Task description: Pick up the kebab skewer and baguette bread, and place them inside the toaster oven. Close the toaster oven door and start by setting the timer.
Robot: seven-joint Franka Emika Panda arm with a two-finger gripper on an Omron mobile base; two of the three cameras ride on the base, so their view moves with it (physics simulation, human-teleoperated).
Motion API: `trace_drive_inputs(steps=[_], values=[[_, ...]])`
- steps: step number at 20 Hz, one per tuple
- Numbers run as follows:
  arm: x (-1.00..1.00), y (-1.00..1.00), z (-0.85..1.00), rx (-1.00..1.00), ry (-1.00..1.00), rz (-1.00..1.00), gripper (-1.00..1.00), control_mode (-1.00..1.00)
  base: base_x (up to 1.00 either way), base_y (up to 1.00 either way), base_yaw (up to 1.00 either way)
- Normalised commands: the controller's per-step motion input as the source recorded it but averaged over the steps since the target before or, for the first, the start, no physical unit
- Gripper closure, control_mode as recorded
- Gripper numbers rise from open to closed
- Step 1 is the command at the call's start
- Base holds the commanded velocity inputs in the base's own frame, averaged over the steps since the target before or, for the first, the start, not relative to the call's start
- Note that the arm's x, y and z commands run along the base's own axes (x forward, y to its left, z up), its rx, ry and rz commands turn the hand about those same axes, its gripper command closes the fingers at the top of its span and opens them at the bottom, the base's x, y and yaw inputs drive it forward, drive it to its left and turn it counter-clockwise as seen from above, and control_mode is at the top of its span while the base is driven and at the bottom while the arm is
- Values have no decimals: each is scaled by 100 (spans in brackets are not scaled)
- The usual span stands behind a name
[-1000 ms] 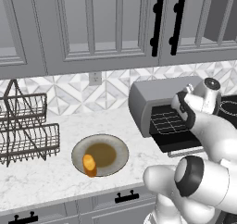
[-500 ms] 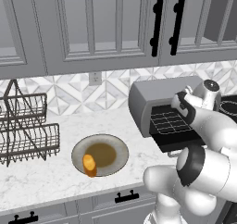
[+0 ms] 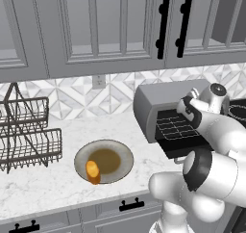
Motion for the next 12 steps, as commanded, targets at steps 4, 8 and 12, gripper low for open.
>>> trace_drive_inputs(steps=[4, 8, 12], values=[[0, 0, 0, 0, 2, 0, -100, -100, 0, 0, 0], [0, 0, 0, 0, 0, 0, -100, -100, 0, 0, 0], [0, 0, 0, 0, 0, 0, -100, -100, 0, 0, 0]])
